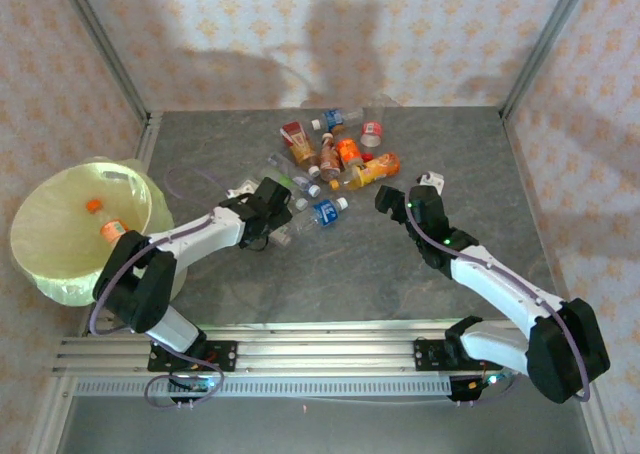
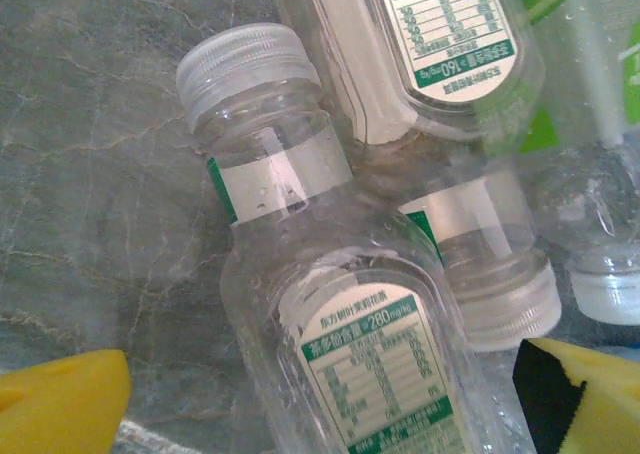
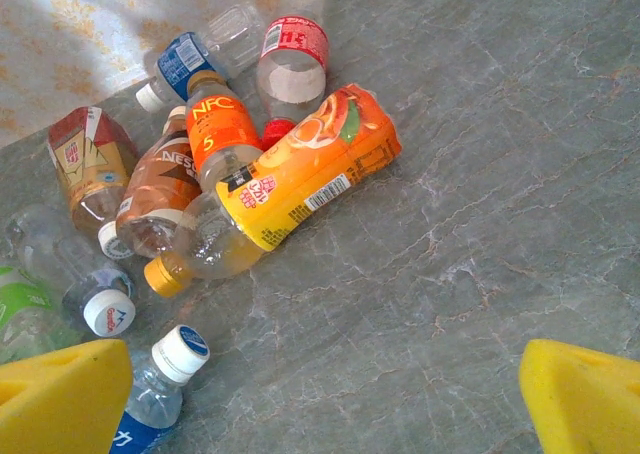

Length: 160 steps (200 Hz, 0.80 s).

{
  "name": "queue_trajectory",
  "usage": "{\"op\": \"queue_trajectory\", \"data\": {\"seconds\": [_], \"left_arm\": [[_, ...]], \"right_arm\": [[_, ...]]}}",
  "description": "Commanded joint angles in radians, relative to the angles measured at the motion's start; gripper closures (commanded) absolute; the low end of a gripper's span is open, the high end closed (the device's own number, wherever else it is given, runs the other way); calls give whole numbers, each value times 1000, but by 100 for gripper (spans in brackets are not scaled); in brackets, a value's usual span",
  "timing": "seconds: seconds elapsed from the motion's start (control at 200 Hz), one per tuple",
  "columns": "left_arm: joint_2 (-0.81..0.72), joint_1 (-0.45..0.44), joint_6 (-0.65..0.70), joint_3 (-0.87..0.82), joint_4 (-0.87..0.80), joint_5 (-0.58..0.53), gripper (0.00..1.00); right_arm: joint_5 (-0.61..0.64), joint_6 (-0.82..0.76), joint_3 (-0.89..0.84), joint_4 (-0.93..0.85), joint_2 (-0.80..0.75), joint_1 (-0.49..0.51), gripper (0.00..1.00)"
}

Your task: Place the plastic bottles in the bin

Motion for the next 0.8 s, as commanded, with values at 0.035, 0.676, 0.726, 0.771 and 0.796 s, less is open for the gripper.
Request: {"op": "queue_trajectory", "data": {"seconds": [0.035,0.676,0.726,0.771,0.796], "left_arm": [[10,4,3,-4,59,19,0],[-6,59,160,-75,31,141,19],[0,62,170,-77,47,134,20],[14,68,181,-73,51,127,20],[27,73,185,-67,47,124,19]], "right_arm": [[23,8,-3,-20,-18,-4,1],[21,14,-12,-18,-11,-5,1],[20,16,-11,-17,-8,-5,0],[18,16,-9,-14,-4,-5,0],[17,16,-9,-15,-3,-4,1]]}}
